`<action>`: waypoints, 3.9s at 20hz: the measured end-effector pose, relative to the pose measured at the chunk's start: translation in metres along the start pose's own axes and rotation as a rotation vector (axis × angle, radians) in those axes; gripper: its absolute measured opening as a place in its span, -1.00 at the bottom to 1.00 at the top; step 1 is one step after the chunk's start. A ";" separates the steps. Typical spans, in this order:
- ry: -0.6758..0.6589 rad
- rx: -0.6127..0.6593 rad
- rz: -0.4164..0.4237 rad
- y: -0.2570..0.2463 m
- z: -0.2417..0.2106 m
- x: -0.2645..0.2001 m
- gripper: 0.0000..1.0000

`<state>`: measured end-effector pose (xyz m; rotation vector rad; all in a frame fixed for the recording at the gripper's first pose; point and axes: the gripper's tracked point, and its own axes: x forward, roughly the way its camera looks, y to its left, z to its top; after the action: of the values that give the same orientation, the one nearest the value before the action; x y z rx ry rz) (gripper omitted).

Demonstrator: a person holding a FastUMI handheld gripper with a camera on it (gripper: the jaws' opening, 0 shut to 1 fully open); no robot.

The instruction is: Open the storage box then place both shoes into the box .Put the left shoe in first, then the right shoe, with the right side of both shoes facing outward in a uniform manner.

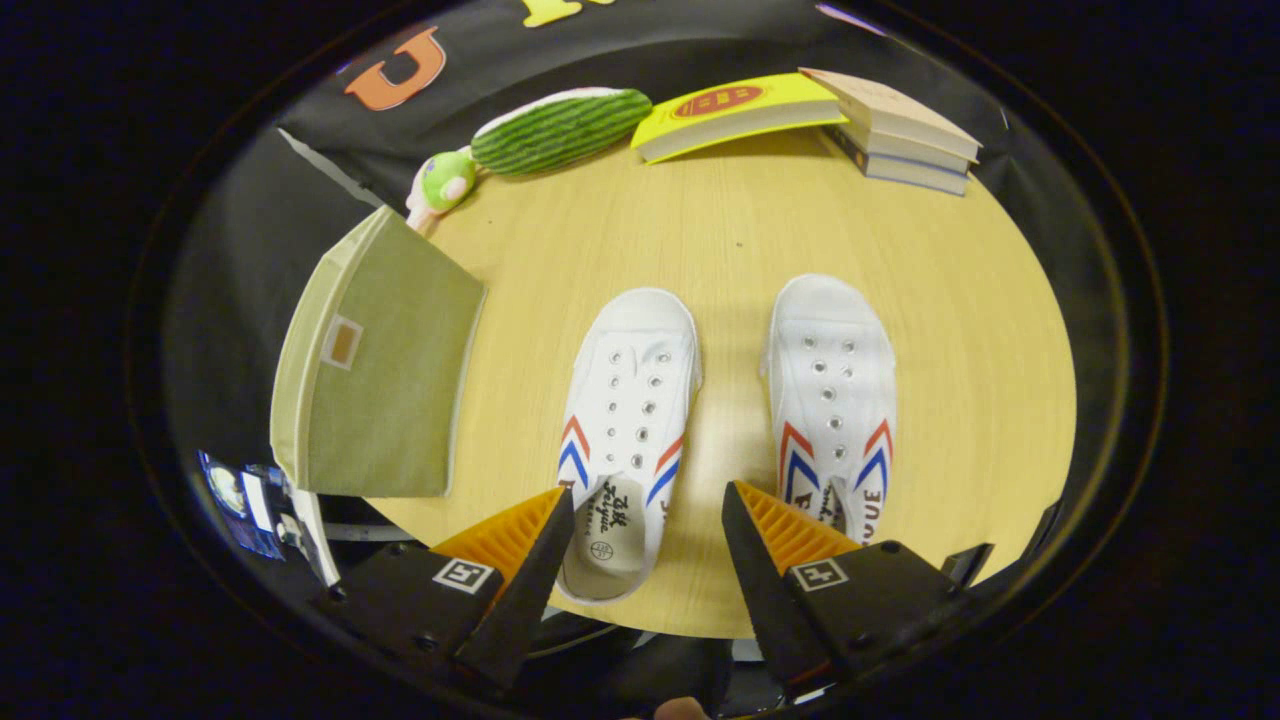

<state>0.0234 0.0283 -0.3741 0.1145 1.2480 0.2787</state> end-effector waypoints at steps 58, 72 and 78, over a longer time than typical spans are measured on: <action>0.096 0.086 0.226 0.365 0.034 0.019 -0.88; -0.194 -0.072 0.216 0.354 0.068 -0.057 0.73; -0.371 -0.154 0.140 0.305 0.076 -0.129 0.76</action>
<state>0.0132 0.2910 -0.1590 0.1151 0.8487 0.4518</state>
